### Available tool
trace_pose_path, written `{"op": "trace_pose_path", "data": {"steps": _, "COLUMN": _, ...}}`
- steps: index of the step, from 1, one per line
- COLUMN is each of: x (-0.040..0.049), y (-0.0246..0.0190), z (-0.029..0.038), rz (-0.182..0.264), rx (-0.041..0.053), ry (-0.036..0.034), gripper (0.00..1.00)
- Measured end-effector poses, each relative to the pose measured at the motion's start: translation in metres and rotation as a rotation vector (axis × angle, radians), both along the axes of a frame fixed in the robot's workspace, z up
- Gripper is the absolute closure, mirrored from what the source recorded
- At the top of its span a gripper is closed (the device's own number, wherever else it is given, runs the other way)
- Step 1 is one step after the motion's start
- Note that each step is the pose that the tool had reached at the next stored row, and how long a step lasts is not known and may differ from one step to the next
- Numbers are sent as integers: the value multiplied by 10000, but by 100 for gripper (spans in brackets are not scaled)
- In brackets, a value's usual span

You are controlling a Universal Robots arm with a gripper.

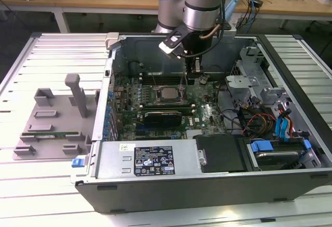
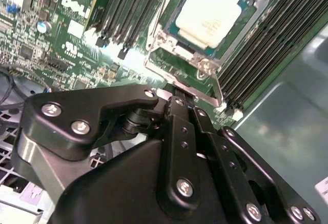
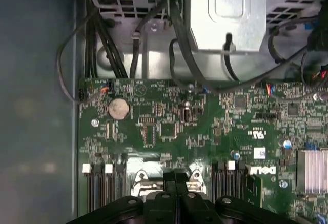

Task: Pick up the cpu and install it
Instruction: 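Close the cpu cover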

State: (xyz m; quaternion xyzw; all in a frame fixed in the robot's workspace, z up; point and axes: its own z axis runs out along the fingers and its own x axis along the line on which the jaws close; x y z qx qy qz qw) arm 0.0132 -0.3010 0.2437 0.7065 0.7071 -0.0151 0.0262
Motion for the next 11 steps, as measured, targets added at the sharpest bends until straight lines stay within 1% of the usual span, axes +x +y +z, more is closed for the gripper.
{"op": "trace_pose_path", "data": {"steps": 3, "x": -70, "y": 0, "z": 0, "rz": -1, "rx": 1, "ry": -21, "gripper": 89}}
{"op": "trace_pose_path", "data": {"steps": 5, "x": -160, "y": 1, "z": -1, "rz": -1, "rx": 3, "ry": -54, "gripper": 89}}
{"op": "trace_pose_path", "data": {"steps": 6, "x": -185, "y": 0, "z": 0, "rz": 0, "rx": 0, "ry": -62, "gripper": 89}}
{"op": "trace_pose_path", "data": {"steps": 8, "x": -202, "y": 0, "z": 0, "rz": 0, "rx": 0, "ry": -64, "gripper": 89}}
{"op": "trace_pose_path", "data": {"steps": 9, "x": -203, "y": 0, "z": 0, "rz": 0, "rx": 0, "ry": -54, "gripper": 89}}
{"op": "trace_pose_path", "data": {"steps": 10, "x": -204, "y": 0, "z": -2, "rz": 1, "rx": 0, "ry": 84, "gripper": 89}}
{"op": "trace_pose_path", "data": {"steps": 11, "x": -203, "y": 0, "z": -5, "rz": 0, "rx": 1, "ry": 160, "gripper": 89}}
